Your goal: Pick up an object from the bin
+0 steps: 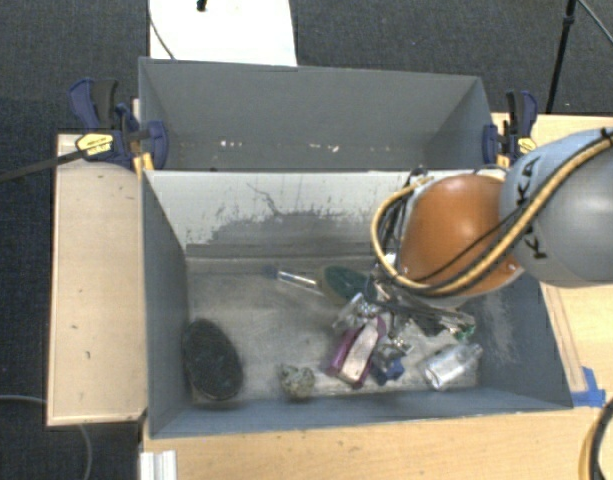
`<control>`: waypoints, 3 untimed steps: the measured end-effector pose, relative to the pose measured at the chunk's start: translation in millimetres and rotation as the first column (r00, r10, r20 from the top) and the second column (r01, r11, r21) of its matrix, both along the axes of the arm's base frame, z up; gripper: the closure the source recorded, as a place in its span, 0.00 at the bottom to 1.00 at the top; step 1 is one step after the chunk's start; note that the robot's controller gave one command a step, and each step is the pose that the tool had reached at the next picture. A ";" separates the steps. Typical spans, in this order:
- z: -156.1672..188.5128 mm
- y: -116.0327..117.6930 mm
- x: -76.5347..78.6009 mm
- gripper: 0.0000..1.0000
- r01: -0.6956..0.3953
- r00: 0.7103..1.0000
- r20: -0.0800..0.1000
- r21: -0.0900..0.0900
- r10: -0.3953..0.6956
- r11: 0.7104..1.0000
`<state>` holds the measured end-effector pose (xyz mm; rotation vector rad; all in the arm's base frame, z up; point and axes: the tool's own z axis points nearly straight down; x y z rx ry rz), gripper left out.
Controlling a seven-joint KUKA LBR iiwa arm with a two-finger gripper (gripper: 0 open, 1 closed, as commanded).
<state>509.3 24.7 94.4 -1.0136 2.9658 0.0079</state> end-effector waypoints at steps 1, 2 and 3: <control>-1.4 -0.7 2.4 0.00 0.000 1.000 0.014 0.001 0.000 1.000; -0.7 -1.6 1.8 1.00 0.000 1.000 0.011 -0.001 0.000 1.000; 78.7 -10.6 -2.0 1.00 -0.017 1.000 0.004 -0.007 0.017 1.000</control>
Offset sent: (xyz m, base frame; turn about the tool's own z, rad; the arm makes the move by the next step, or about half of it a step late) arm 0.0000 0.0000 0.0000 0.0000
